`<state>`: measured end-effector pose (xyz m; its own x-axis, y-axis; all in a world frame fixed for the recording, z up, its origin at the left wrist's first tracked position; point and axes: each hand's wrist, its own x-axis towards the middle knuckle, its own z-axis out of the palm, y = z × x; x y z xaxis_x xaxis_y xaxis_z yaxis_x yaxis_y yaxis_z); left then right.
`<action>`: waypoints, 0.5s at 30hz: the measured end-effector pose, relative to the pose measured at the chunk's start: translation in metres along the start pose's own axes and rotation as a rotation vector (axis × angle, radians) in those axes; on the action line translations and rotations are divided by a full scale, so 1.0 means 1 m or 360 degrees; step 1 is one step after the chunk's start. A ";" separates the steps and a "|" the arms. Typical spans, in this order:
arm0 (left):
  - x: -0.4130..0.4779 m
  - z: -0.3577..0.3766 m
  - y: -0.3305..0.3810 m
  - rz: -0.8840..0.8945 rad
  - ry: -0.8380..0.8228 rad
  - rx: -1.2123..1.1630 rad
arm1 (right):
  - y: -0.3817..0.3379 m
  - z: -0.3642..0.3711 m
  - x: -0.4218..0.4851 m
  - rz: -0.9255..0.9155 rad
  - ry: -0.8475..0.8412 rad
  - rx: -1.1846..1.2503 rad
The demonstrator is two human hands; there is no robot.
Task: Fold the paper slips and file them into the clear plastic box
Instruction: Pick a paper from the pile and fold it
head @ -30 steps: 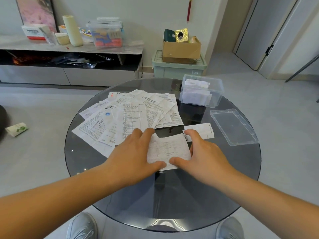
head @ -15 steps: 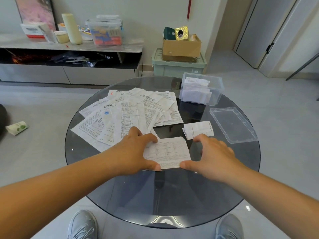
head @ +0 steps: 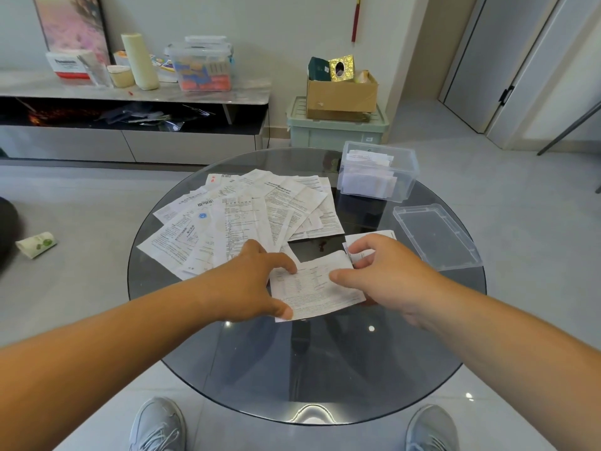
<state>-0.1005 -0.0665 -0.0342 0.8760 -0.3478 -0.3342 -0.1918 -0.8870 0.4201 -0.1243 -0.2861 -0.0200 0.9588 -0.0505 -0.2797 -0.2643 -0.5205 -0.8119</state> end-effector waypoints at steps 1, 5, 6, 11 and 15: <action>-0.001 0.000 0.000 0.0003 0.0000 0.0005 | 0.000 0.003 0.001 -0.0007 0.0005 0.0006; -0.004 0.001 0.002 0.0019 0.0028 0.0007 | 0.004 0.013 0.002 -0.0071 0.0011 -0.0065; -0.005 0.002 0.002 0.0027 0.0046 -0.0003 | 0.005 0.014 0.001 -0.0103 0.0002 -0.0095; -0.011 -0.001 0.010 0.0139 0.0437 -0.0121 | 0.010 0.008 0.000 -0.0295 0.0068 -0.0184; -0.009 -0.010 0.019 0.0296 0.0552 -0.0506 | 0.007 -0.004 -0.001 -0.0392 -0.0009 -0.0140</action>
<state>-0.1072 -0.0772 -0.0145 0.9457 -0.3216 0.0478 -0.2613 -0.6643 0.7003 -0.1270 -0.2929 -0.0233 0.9924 0.0915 -0.0823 -0.0128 -0.5885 -0.8084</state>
